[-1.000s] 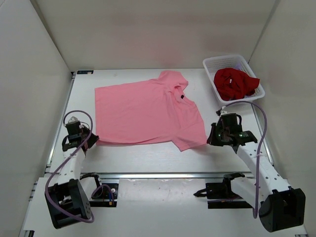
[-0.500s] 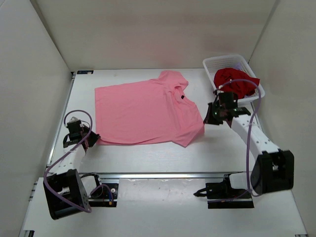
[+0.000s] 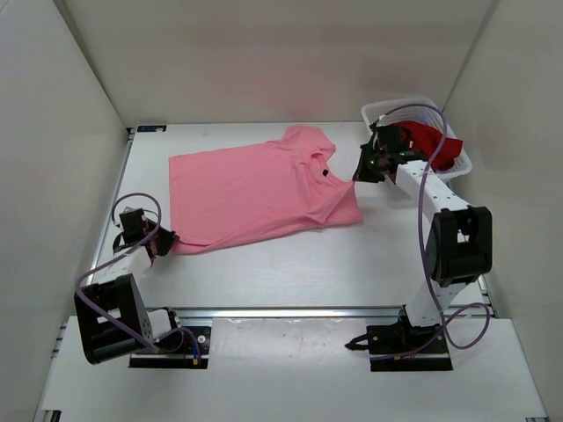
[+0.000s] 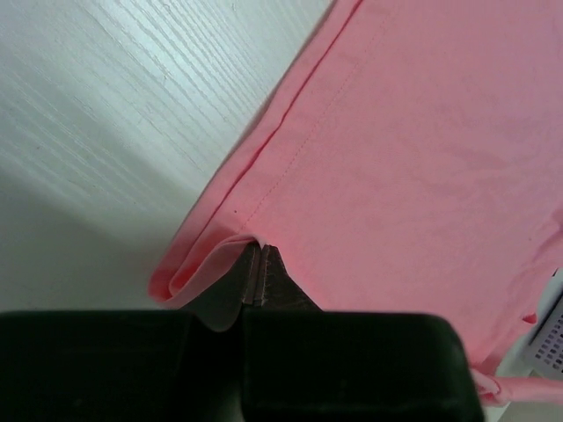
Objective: Fold and stack the t-shirts
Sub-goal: Fold the flattened tshirt in 1/3 of the way
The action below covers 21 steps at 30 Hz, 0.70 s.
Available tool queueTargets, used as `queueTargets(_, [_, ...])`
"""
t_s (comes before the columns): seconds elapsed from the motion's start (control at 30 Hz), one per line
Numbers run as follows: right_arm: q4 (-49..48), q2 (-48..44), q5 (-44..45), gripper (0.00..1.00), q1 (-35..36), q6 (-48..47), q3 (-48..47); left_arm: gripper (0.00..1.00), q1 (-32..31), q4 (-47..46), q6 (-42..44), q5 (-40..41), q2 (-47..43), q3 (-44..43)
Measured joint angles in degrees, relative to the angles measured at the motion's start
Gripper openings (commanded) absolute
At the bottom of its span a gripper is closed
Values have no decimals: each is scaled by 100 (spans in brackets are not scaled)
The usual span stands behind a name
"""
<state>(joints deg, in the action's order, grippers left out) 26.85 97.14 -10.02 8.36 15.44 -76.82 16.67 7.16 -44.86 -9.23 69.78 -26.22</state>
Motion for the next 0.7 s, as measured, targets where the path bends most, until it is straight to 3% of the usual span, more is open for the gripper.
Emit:
queueTargets(0.27, [-55, 844, 153, 0, 179, -2, -632, 0, 61, -334, -273, -63, 446, -129])
queueTargets(0.7, [-66, 1438, 133, 0, -26, -4, -1040, 0, 175, -979, -553, -59, 704, -203])
